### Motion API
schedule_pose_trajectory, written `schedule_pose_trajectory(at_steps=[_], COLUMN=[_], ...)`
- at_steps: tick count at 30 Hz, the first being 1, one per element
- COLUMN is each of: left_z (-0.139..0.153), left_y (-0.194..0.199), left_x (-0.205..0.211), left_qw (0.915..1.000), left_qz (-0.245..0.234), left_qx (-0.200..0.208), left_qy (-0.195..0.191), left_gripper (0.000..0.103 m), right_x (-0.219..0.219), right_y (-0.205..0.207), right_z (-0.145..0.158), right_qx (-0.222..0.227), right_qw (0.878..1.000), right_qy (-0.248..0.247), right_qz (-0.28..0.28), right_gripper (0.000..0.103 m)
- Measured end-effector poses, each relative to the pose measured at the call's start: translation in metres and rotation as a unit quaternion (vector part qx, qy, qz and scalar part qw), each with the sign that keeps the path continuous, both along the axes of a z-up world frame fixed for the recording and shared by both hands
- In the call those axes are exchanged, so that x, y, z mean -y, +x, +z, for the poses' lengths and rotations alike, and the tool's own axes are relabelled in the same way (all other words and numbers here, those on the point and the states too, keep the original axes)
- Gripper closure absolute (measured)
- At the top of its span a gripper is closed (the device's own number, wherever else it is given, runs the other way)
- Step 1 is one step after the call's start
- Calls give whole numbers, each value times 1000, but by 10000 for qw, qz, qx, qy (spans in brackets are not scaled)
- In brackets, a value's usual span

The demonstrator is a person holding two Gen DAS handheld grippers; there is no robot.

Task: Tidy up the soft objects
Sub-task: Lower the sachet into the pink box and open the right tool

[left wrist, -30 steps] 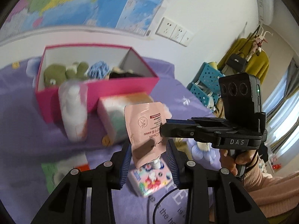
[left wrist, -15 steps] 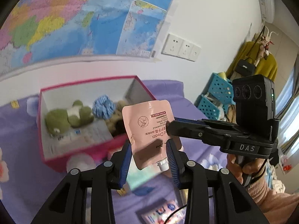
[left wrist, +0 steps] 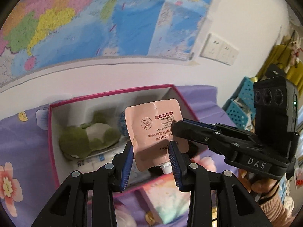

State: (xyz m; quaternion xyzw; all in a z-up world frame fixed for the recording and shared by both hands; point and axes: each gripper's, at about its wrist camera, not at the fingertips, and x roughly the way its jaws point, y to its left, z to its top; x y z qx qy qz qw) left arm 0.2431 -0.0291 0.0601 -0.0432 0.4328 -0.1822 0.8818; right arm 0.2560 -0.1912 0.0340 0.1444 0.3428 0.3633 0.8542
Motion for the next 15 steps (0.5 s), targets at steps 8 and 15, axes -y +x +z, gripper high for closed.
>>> schedule_pose_trajectory(at_steps=[8,15], left_z=[-15,-4], left_y=[25,10], left_x=[-5,-17], left_qw=[9993,9990], left_qz=[215,369], left_qx=[-238,98], left_qy=[190,246], left_gripper=[67,67], right_x=[-3,9], right_y=[26,23], right_z=[-26,-36], right_qx=[-385,-483], right_qw=[9990,9976], right_qy=[14,-147], right_qz=[-208,-484], right_gripper=[85,85])
